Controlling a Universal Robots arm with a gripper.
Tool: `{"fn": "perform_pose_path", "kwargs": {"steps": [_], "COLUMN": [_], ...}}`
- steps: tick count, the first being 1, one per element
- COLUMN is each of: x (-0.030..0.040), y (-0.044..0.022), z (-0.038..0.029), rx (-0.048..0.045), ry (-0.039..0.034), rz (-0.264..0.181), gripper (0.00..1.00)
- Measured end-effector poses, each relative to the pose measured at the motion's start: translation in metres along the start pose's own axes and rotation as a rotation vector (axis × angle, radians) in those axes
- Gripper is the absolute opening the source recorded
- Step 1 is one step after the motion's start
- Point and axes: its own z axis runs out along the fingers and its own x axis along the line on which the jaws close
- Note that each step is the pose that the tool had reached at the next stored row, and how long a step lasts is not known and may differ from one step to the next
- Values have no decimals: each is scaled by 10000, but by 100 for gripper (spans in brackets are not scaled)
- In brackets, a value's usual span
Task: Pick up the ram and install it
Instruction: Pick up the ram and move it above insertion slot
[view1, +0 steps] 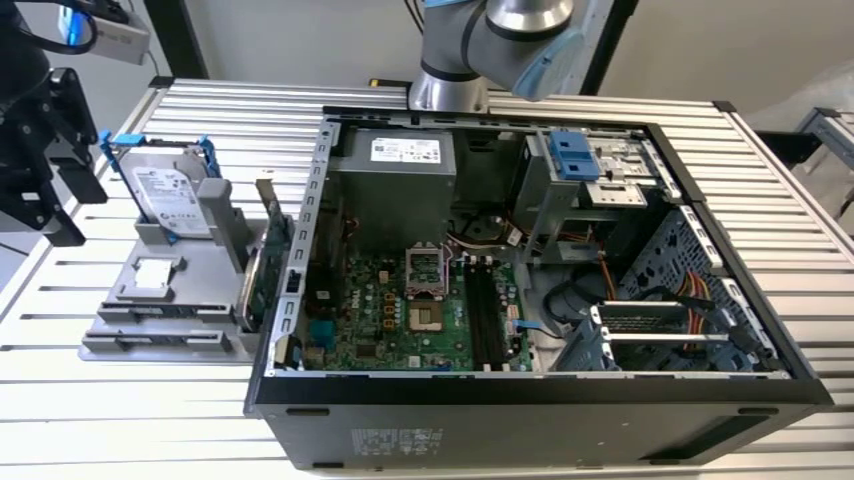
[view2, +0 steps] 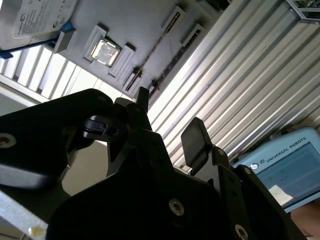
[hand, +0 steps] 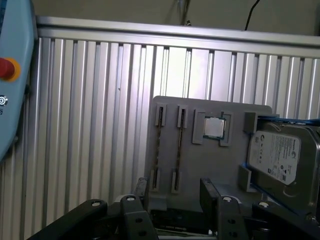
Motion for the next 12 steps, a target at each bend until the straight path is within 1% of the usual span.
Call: {"fn": "perform_pose_path", "kwargs": {"steps": [8, 12], "x": [-5, -5], "y": [-1, -1], "z": [25, 50], "rx": [0, -4], "ry": [9, 17], "rz": [13, 260], "gripper": [100, 100]}}
